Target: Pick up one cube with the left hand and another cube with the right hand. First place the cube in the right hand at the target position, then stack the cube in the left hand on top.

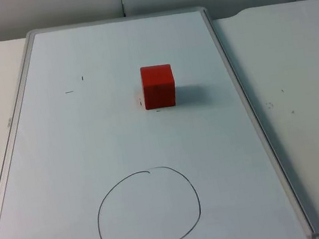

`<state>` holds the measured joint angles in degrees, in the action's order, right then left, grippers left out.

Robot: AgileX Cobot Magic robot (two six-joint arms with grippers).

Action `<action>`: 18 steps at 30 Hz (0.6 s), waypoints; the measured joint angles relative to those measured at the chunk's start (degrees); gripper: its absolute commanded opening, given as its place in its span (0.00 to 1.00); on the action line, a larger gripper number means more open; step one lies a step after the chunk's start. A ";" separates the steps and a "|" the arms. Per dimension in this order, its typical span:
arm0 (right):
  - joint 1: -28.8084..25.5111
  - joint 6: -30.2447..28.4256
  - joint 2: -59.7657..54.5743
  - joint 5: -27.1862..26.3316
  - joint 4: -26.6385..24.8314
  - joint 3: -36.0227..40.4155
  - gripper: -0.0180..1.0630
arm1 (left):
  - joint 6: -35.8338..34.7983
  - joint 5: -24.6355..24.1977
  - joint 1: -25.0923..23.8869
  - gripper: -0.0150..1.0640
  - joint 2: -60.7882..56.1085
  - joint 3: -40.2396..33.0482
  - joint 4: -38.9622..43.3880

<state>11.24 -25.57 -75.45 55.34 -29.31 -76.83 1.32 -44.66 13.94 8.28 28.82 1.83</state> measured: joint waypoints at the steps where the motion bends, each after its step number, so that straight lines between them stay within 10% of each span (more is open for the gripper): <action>1: 3.14 2.52 -3.68 -0.73 2.56 -2.73 0.96 | 0.00 -0.02 0.00 0.01 0.00 -0.47 0.00; 10: 20.67 35.46 -33.04 -2.74 28.15 -23.85 0.96 | -0.23 0.41 0.00 0.01 -2.09 -0.86 -0.13; 18: 25.56 51.92 -47.72 -2.64 39.40 -29.52 0.96 | -0.23 0.41 0.00 0.01 -3.28 -0.86 -0.01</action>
<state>36.80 26.35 -123.17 52.70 10.09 -106.35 1.09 -44.25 13.94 5.00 27.95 1.82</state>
